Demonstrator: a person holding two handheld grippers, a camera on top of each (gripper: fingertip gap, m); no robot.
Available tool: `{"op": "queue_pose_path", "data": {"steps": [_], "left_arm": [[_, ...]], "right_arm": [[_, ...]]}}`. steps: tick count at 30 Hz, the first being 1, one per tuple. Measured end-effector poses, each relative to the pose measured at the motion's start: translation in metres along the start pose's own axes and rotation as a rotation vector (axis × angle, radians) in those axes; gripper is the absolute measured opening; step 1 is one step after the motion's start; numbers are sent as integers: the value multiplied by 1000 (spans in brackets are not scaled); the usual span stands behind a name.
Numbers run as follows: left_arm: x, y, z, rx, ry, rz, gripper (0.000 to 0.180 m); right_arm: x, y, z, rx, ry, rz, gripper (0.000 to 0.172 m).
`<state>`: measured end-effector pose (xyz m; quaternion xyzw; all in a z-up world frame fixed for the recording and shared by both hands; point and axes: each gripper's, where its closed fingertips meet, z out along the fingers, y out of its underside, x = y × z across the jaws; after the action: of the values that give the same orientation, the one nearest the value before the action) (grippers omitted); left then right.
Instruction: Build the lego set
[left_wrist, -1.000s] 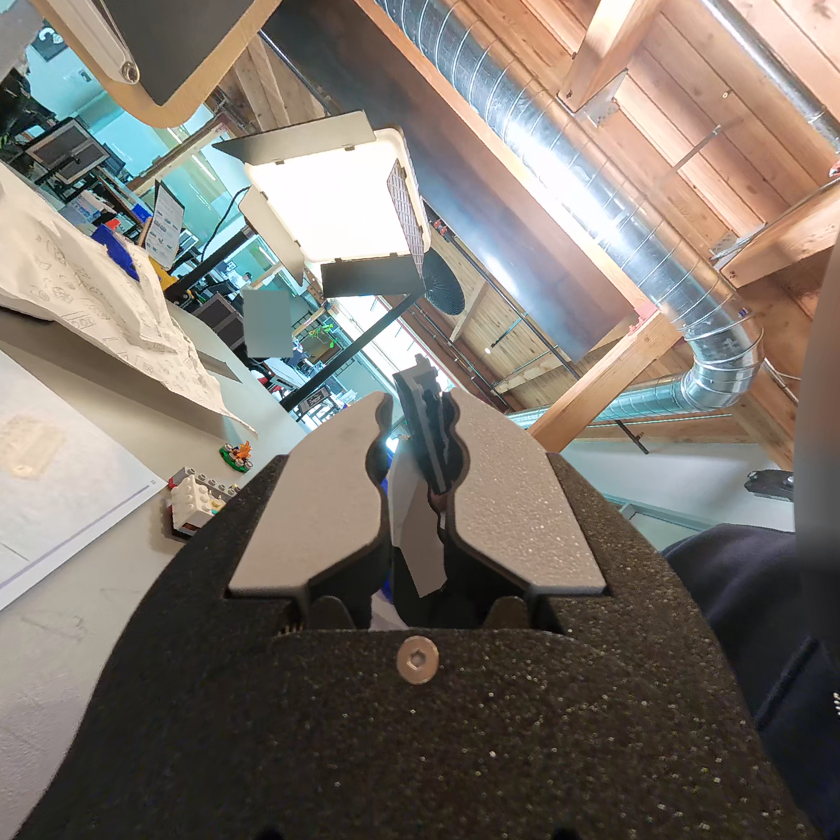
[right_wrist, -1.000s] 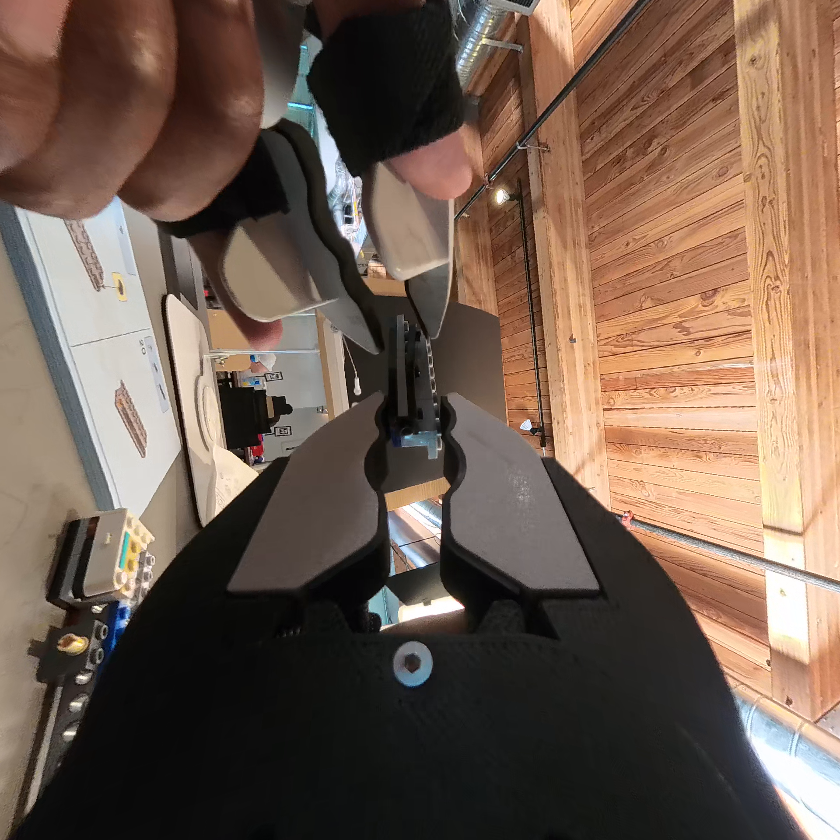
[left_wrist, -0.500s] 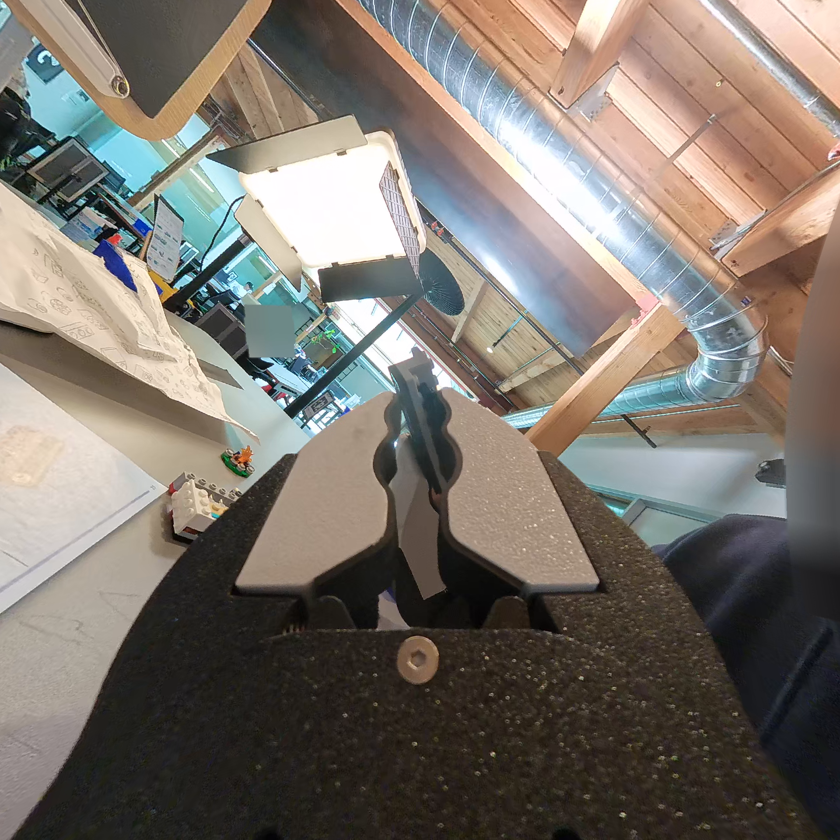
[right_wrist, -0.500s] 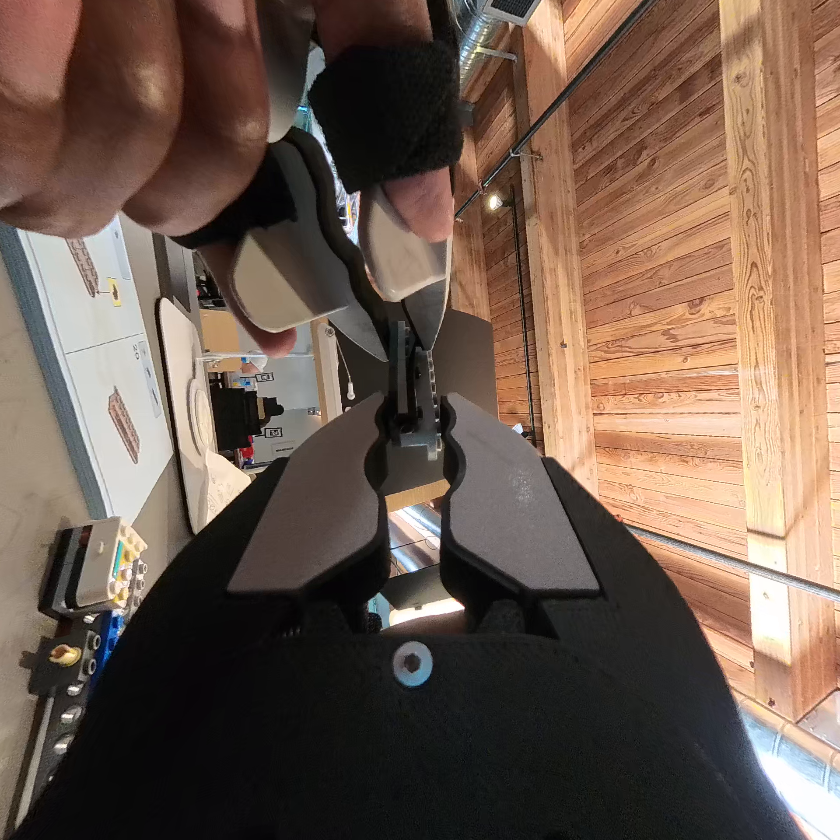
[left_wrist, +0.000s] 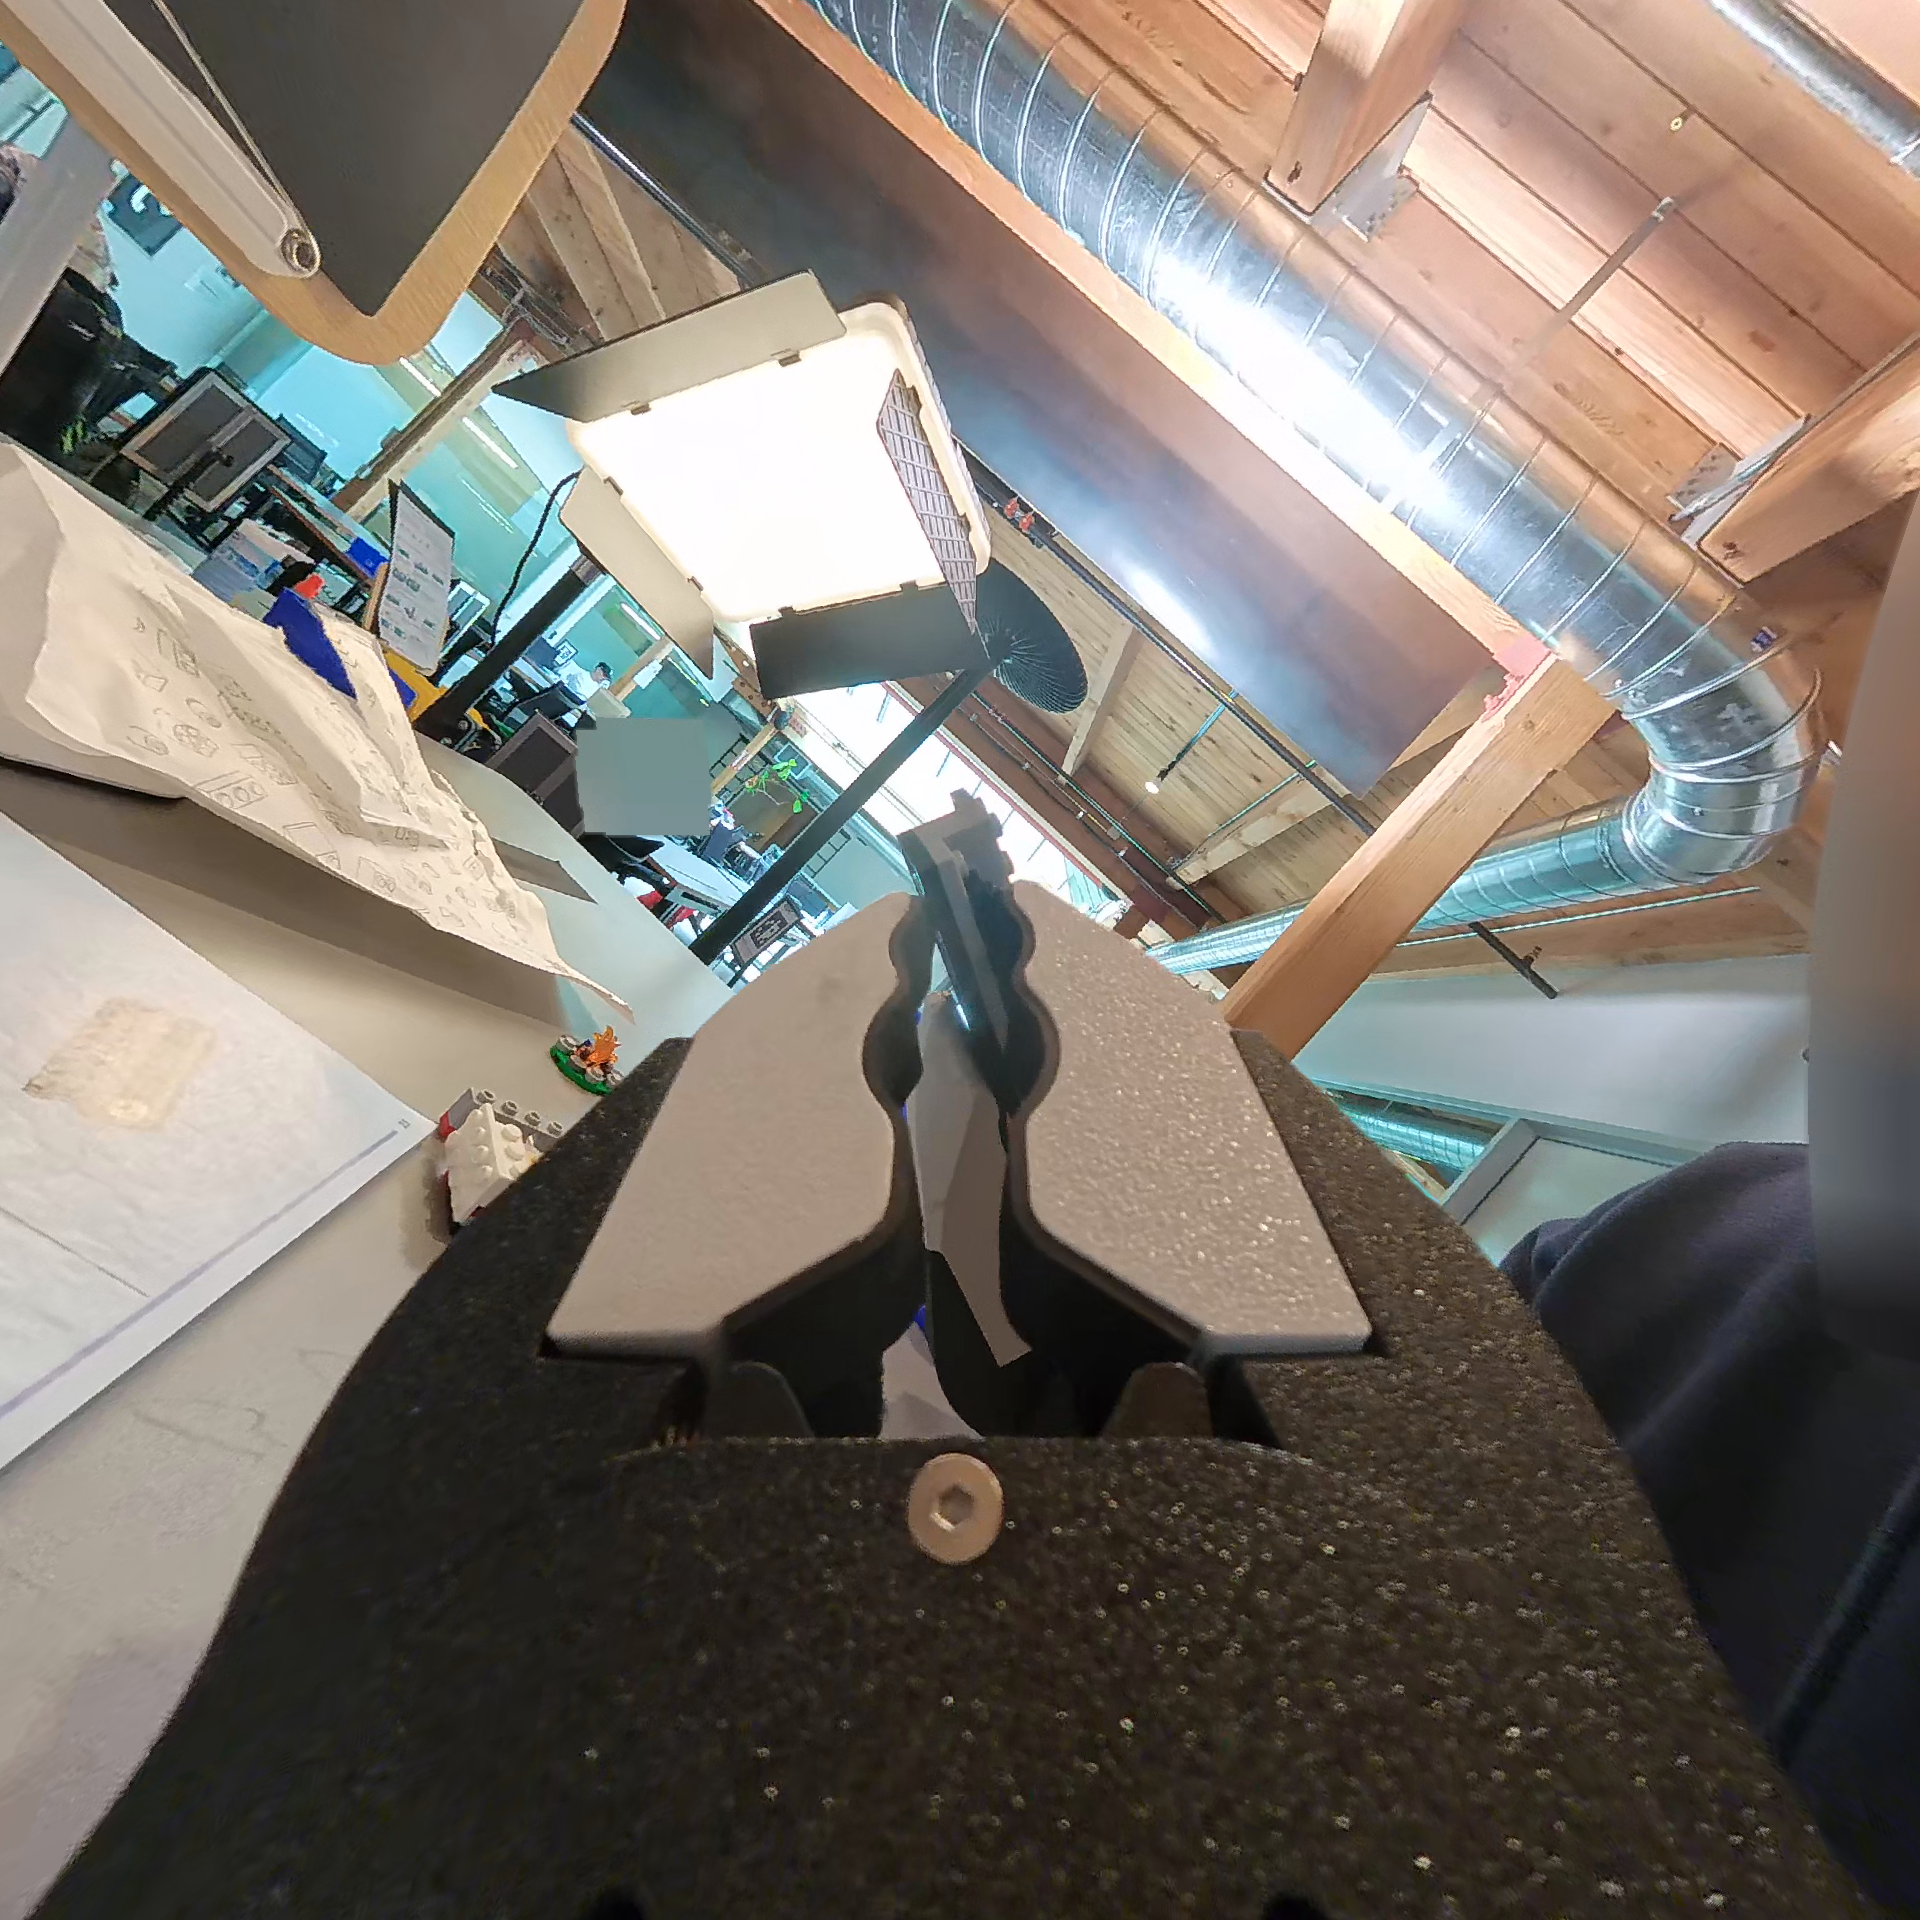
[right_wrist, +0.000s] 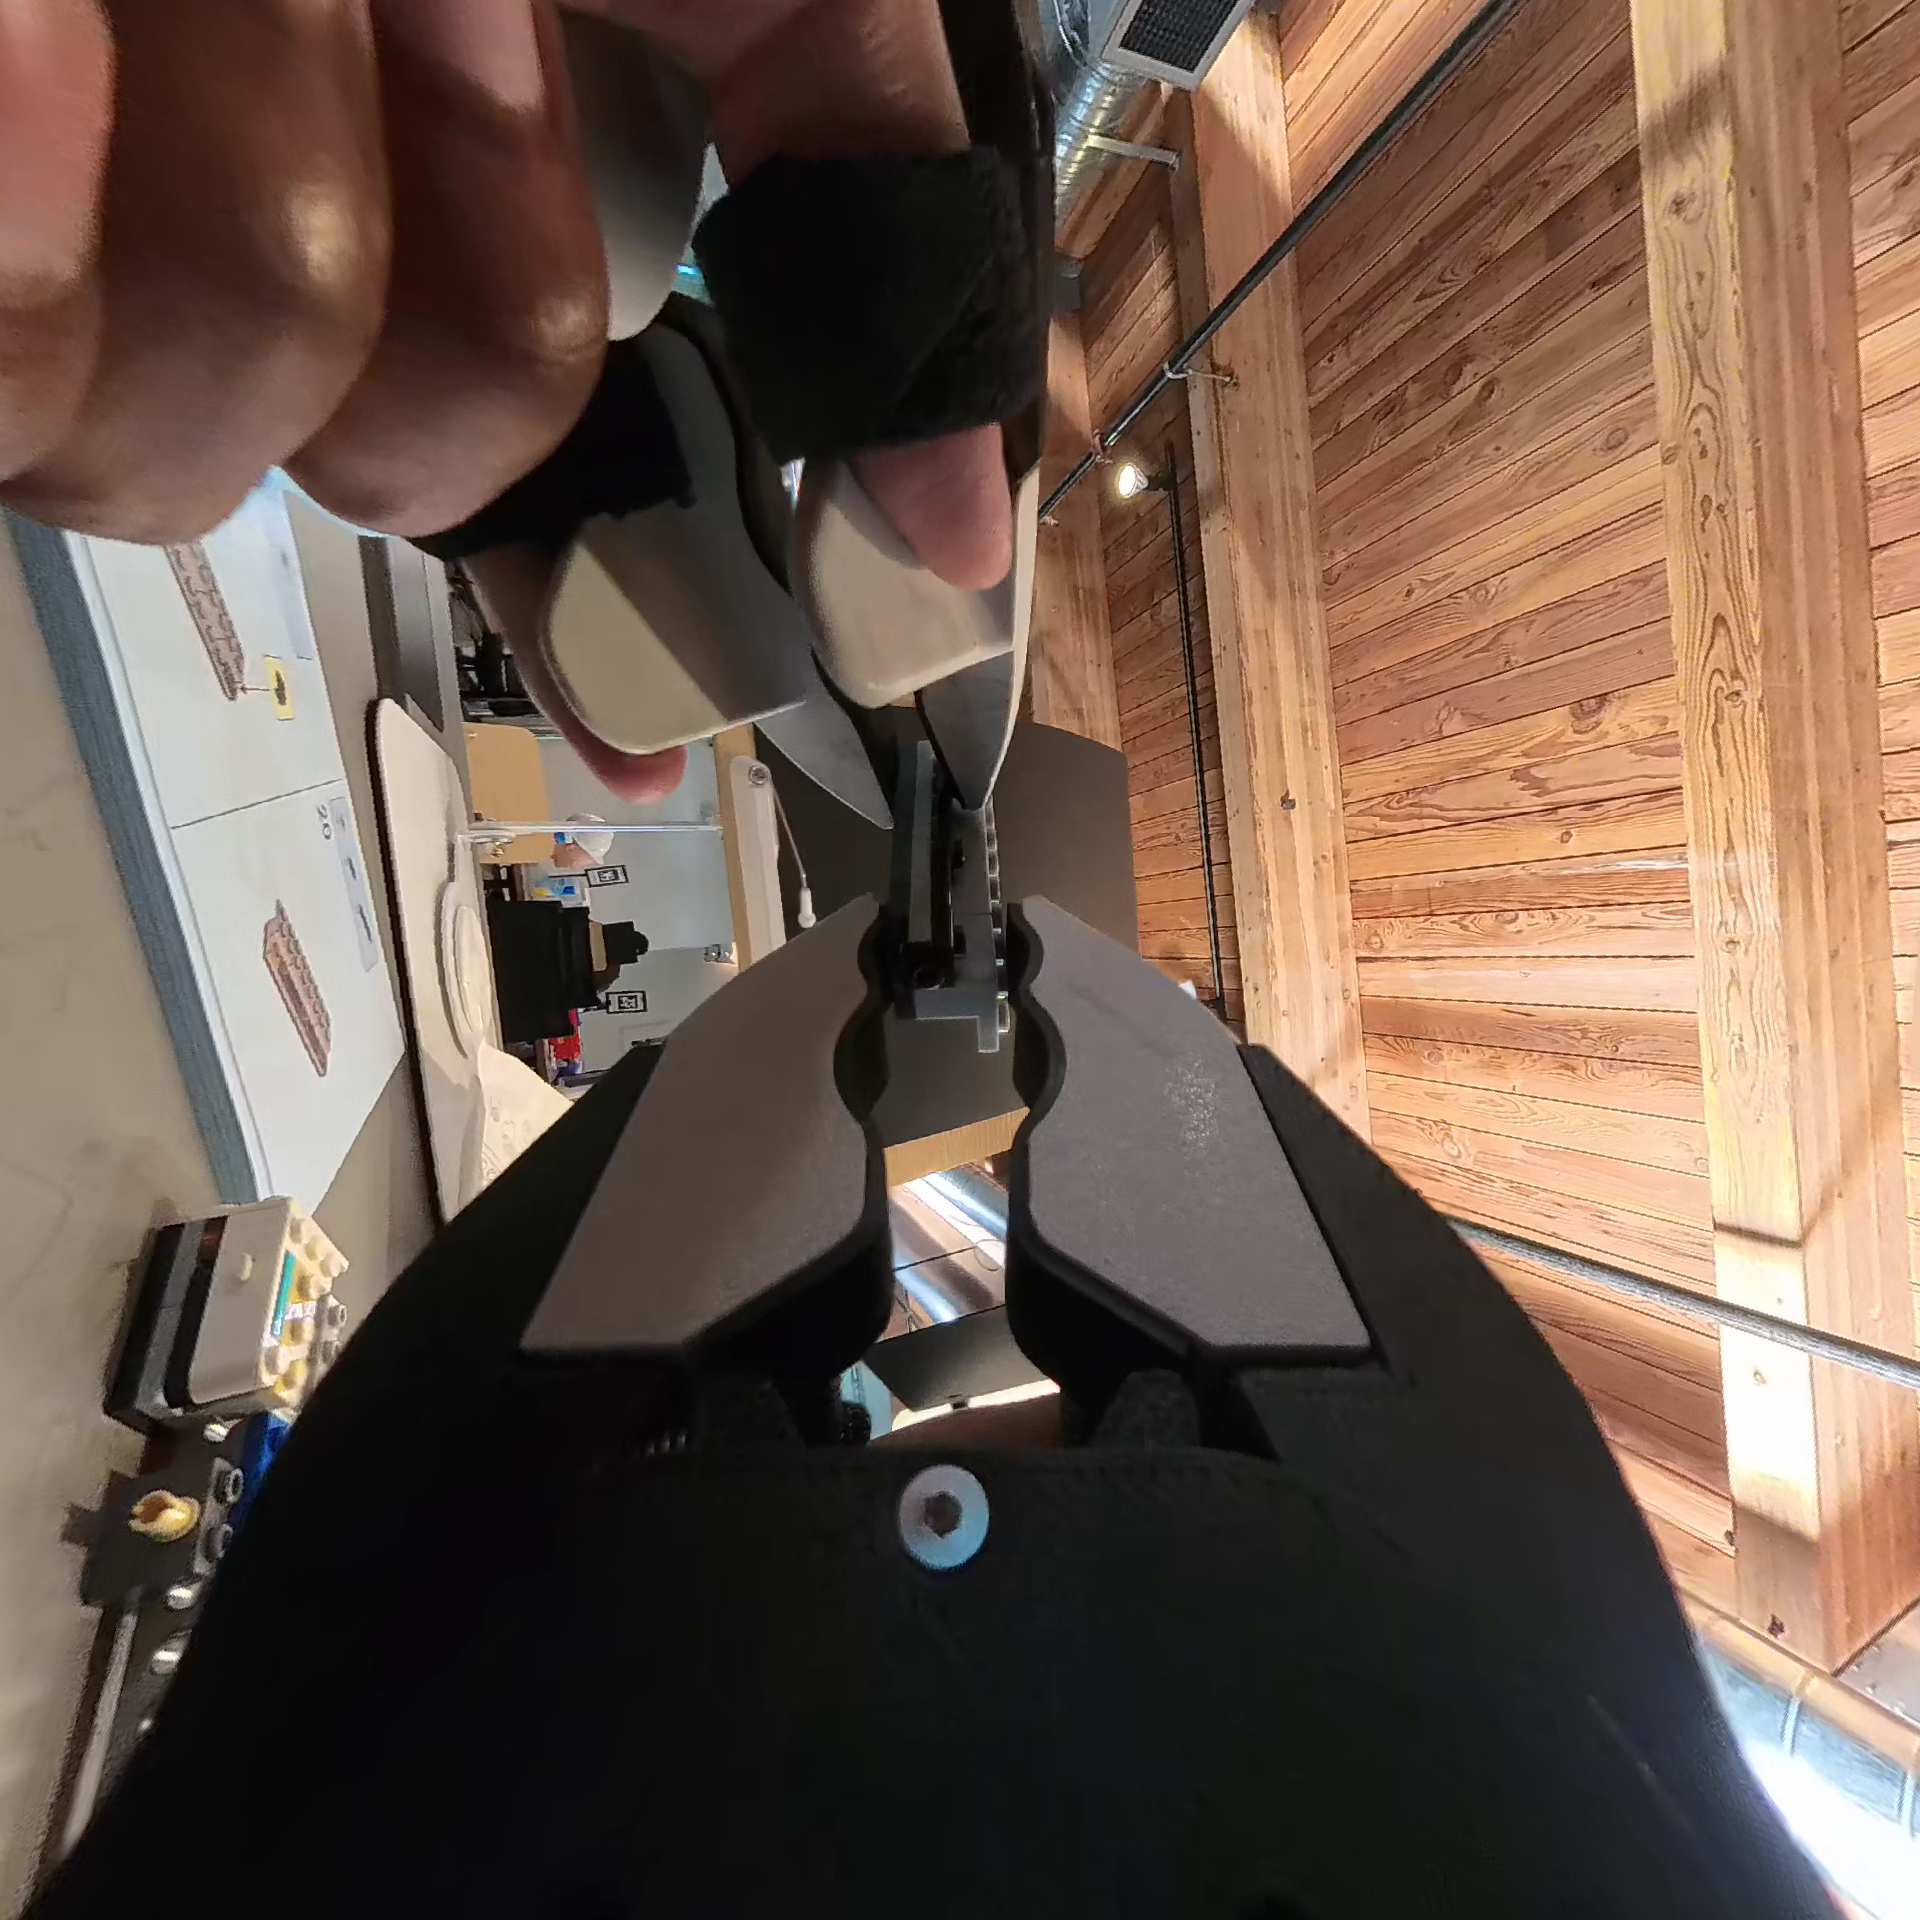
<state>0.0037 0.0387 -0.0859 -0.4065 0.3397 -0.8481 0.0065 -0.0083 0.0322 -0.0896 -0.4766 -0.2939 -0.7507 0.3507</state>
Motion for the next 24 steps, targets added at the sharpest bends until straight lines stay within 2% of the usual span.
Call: {"op": "queue_pose_path", "data": {"steps": [11,15,18,24], "left_arm": [[-2,3,0,-30,23,-62,12],[2,3,1,-43,69,-87,13],[4,1,2,-31,103,-107,27],[10,-6,0,-21,153,-70,36]], "right_arm": [[-1,1,-3,23,-6,11,19],[3,4,-3,29,-9,73,19],[14,8,-4,40,-9,222,19],[23,10,-9,159,-141,648,20]]}}
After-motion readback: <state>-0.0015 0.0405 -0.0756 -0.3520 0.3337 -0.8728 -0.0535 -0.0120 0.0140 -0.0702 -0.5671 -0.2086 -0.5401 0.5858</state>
